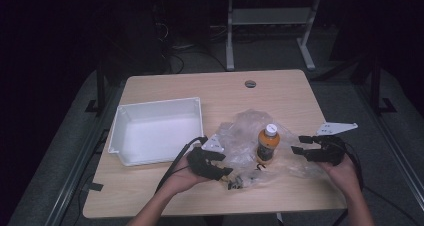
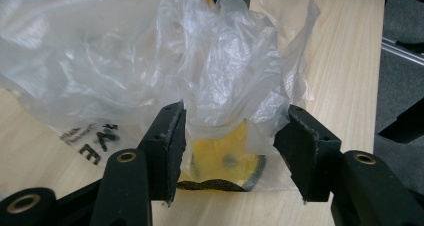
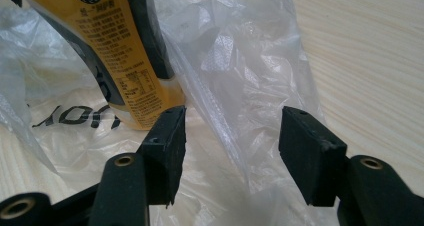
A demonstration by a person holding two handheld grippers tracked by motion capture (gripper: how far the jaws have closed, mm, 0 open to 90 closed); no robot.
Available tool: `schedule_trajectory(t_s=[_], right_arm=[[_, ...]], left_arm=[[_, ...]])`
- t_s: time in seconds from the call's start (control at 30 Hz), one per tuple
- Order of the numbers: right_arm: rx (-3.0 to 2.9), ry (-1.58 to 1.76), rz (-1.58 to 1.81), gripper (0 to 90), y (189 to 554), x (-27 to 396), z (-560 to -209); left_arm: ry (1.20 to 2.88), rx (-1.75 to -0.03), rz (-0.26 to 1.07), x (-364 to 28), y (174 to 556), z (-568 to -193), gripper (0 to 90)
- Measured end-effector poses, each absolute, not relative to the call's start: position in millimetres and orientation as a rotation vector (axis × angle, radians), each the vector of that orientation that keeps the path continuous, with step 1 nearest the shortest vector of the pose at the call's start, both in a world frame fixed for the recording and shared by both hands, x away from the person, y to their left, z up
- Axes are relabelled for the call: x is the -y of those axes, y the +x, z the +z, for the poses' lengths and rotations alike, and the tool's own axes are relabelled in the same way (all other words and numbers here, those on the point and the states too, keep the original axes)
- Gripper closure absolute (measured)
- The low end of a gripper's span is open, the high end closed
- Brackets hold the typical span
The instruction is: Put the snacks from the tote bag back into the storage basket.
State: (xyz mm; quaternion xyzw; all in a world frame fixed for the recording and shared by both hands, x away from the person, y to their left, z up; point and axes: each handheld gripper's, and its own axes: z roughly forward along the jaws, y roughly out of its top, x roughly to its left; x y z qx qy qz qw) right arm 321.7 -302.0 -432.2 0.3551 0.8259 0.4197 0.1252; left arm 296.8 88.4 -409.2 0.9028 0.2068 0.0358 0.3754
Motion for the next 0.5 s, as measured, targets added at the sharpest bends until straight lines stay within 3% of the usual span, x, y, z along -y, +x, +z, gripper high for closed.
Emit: schedule_trajectory(t_s=[0.5], right_arm=[[-2.367, 1.012, 1.234, 35.6, 296.7, 303.2, -424.7]], left_arm=[[2.303, -0.498, 0.112, -98.7, 293.9, -373.5, 39.8]])
